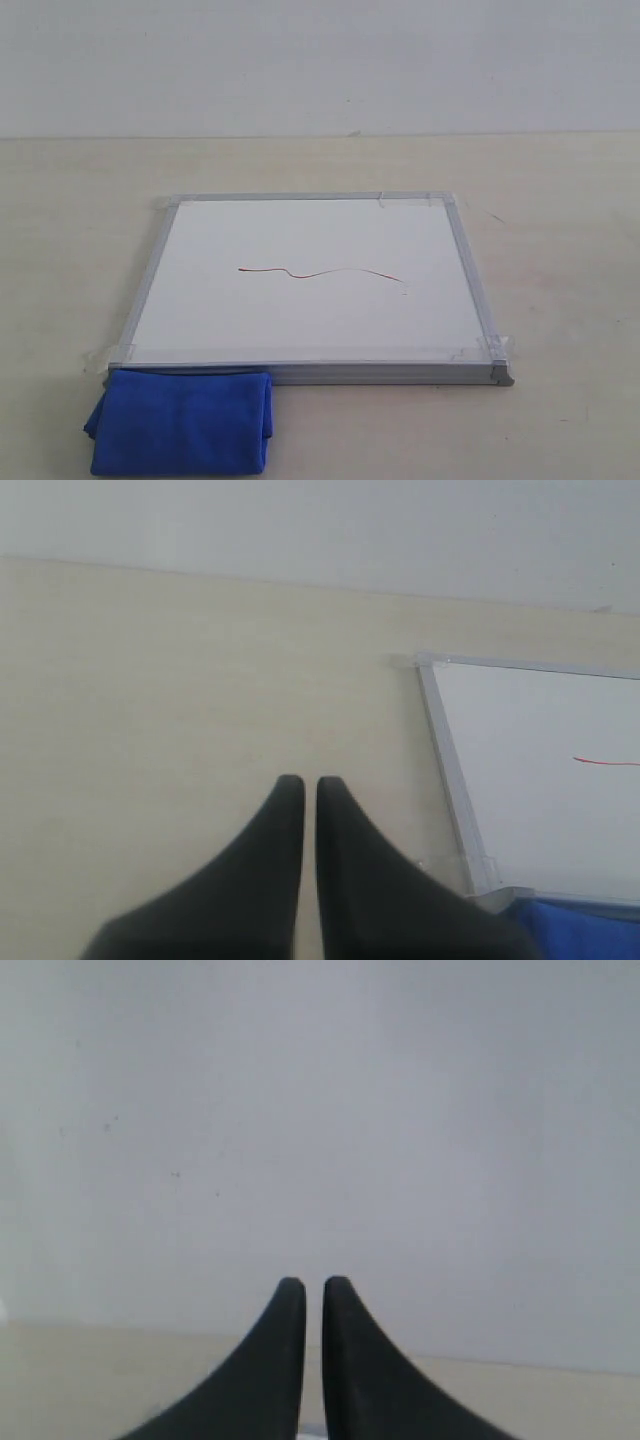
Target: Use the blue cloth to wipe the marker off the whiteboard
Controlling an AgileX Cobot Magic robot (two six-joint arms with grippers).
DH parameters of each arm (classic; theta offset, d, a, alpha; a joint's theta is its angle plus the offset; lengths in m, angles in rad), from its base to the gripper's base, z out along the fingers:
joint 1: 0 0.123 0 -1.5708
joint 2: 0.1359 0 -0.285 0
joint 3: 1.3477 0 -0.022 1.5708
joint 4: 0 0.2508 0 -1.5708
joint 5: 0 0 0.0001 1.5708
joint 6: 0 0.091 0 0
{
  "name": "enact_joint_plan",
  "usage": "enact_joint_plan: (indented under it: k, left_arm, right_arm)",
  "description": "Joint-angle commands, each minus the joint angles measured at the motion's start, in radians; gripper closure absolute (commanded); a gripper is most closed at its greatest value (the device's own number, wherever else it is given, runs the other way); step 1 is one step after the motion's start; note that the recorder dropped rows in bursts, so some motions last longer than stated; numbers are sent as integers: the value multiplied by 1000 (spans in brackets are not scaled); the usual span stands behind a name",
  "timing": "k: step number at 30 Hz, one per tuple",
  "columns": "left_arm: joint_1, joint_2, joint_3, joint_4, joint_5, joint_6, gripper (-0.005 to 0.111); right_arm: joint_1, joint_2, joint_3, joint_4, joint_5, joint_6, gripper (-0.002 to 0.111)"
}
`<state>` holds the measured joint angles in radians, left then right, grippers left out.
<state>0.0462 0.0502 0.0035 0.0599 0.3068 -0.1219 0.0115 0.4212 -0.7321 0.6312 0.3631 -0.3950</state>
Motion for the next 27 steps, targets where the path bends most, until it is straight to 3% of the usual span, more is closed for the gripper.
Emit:
enact_joint_plan:
  k: [1,6,8,18,21,25,27]
  left_arm:
    - [1,-4,-3,-7,-14,4,102]
    - [1,-4,-3,-7,-14,4,102]
    - [1,-4,-3,-7,-14,4,102]
    - [1,-4,-3,-7,-14,4,102]
    - [1,-4,-3,-7,-14,4,102]
    - [1,-4,-3,-7,-14,4,102]
    - [1,-4,-3,-7,-14,4,102]
  right_arm:
    - [-2,282,-186,254,269,-528,104]
    - [2,555,-258,548,565,-982,104]
    - [29,636,-256,613,596,-1135,104]
    - [480,987,-256,615,226,-1251,103]
    - [577,1083,-258,615,131,-1277,92]
    - [638,1192,-258,615,51,-1281,58]
    - [653,1226,-258,615,26,-1281,48]
